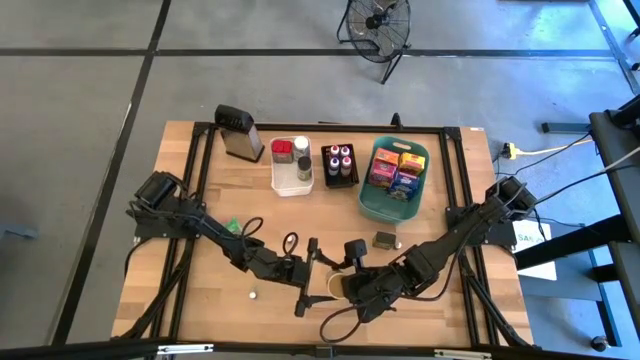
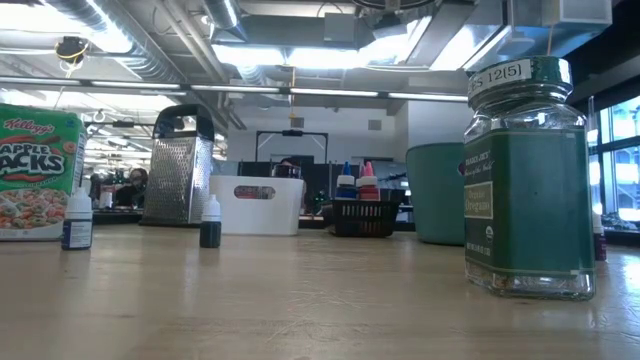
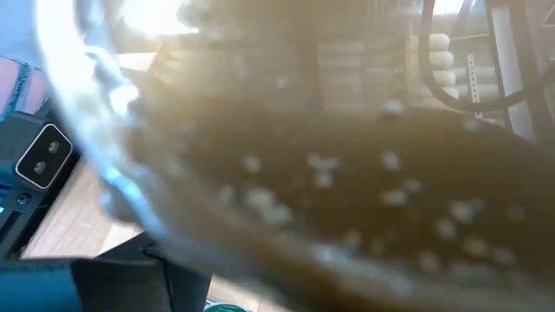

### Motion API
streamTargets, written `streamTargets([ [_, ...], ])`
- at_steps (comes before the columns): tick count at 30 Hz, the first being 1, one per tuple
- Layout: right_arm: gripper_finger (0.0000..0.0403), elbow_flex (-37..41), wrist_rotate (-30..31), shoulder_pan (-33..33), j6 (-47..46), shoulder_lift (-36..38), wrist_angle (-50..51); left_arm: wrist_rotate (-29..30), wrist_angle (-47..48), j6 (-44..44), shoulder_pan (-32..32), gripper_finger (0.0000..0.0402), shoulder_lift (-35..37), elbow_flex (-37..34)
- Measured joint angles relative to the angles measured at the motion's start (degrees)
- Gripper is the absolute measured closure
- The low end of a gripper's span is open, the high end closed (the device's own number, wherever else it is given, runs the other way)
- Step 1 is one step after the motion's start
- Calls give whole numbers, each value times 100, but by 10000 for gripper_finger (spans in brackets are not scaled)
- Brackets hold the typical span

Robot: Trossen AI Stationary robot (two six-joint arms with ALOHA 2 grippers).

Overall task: Pick & Place Kitchen Items
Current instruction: Put the light brown spice bottle into the white bin

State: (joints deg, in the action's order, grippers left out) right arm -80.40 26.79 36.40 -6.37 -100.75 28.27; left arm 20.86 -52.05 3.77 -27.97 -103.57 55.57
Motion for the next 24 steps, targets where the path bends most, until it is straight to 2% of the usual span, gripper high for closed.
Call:
streamTargets([
  [9, 126, 0, 0, -9, 41, 0, -37, -2, 37, 265, 7, 76, 0, 56],
  [16, 126, 0, -22, -9, 35, 2, -42, -29, 221, 350, 7, 122, 0, 151],
  [24, 126, 0, -48, -9, 22, 2, -35, -13, 229, 336, 7, 122, 0, 151],
])
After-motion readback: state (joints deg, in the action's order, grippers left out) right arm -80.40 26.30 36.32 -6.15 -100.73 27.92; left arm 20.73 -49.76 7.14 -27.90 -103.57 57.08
